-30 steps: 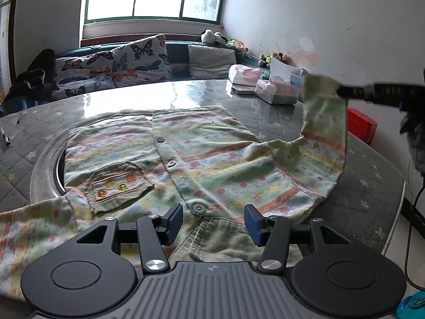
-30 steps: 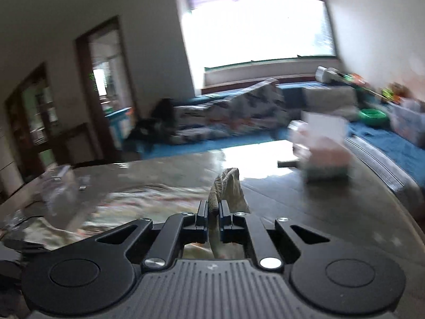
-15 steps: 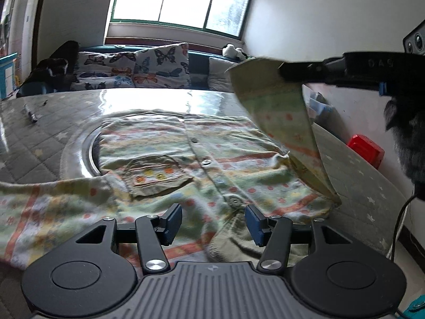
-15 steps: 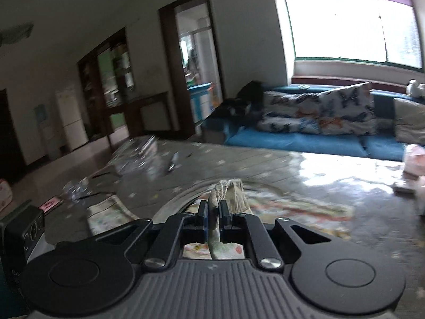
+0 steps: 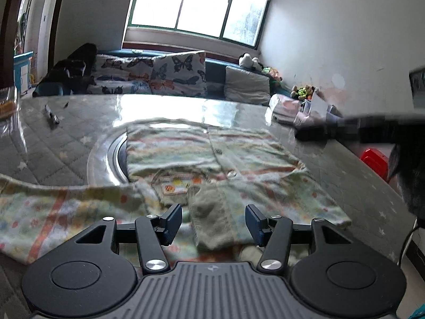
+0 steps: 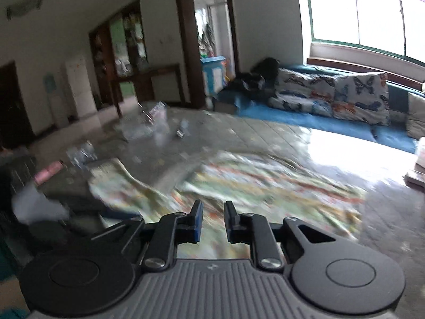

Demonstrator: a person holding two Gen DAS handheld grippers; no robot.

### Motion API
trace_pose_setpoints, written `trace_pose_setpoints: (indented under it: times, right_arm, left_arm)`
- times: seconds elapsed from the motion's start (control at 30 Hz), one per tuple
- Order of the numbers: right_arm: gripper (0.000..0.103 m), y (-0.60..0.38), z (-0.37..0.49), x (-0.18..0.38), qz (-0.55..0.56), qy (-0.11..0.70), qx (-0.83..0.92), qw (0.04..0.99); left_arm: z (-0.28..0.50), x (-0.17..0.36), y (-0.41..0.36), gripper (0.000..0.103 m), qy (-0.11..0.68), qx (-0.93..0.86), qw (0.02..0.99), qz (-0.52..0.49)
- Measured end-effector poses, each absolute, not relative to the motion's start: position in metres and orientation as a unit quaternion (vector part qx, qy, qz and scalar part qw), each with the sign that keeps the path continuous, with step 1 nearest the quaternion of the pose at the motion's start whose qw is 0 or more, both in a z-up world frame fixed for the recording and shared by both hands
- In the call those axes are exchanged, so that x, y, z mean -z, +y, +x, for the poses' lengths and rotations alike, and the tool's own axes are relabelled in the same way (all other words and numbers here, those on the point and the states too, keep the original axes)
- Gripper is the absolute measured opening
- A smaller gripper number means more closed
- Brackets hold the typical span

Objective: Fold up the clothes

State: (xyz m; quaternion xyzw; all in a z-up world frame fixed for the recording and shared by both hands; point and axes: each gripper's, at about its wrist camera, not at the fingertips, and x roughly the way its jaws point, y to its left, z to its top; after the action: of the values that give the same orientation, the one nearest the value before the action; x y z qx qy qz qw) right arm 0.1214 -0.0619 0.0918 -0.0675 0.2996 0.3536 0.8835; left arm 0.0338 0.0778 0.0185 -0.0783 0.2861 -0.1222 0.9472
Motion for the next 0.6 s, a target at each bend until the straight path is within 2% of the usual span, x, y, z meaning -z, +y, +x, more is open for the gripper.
trace_pose_setpoints:
  times: [0.17, 0.37, 0.53, 0.6]
  right_arm:
    - [0.017, -0.094, 0.124, -0.058, -0.092, 0.356, -0.32, 0.873]
    - [0.017, -0.125, 0.132, -0.021, -0.064, 0.4, -0.283, 0.869]
    - [0.018, -0.129, 0.138, -0.033, -0.052, 0.376, -0.285, 0.88]
    - [0.024, -0.126, 0.147, -0.039, -0.045, 0.358, -0.284, 0.888]
  left_arm:
    - [0.043, -0.021, 0.058, 0.055, 0.287, 0.154, 0.943, -0.069]
    - [0.06, -0.006, 0.035, 0.055, 0.318, 0.176, 0.93, -0.053]
    - [0.066, 0.002, 0.034, 0.055, 0.333, 0.169, 0.926, -0.052]
    - [0.067, 0.003, 0.035, 0.055, 0.335, 0.167, 0.926, -0.053]
